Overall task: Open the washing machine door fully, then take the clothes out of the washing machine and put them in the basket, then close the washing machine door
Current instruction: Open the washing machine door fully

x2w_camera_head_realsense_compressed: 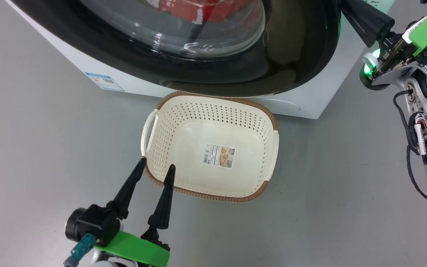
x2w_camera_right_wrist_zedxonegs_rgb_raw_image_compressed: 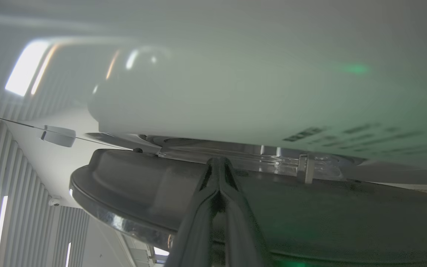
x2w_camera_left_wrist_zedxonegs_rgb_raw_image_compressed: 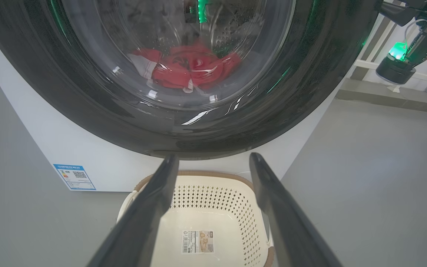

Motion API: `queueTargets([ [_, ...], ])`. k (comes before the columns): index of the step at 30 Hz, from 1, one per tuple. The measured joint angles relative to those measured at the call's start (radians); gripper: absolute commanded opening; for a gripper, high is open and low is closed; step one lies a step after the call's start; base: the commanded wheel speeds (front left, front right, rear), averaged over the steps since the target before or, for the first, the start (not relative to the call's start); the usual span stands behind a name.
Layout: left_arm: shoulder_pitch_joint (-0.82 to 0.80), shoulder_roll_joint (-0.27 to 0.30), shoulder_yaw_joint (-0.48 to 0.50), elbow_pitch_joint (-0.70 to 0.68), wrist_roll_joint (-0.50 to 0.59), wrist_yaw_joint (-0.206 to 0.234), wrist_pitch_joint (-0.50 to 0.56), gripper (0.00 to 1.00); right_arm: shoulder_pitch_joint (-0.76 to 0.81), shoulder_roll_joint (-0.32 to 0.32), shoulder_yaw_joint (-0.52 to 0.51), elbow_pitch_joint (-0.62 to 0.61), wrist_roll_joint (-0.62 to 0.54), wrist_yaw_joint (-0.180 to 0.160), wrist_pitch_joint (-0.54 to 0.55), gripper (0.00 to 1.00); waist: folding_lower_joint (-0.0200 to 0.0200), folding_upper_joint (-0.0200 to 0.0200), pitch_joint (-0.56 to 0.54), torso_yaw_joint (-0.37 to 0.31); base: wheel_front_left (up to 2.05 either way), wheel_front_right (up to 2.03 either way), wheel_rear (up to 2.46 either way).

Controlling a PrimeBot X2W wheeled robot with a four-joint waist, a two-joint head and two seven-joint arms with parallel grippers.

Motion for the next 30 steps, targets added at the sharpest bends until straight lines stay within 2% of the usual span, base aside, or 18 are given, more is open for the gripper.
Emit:
queueTargets([
  [14,-0.001,0.000,-0.004,0.005,-0.007,0.000,0.000,1.00,0.009,0.021,-0.019,0.018,-0.036,0.000,0.040,0.00,0.0000,0.0000,-0.024,-0.004,0.00,0.00,0.00],
  [30,0.002,0.000,-0.002,0.013,-0.007,0.000,0.000,1.00,0.089,0.065,-0.016,0.004,-0.070,0.000,0.113,0.00,0.0000,0.0000,-0.082,-0.018,0.00,0.00,0.00],
])
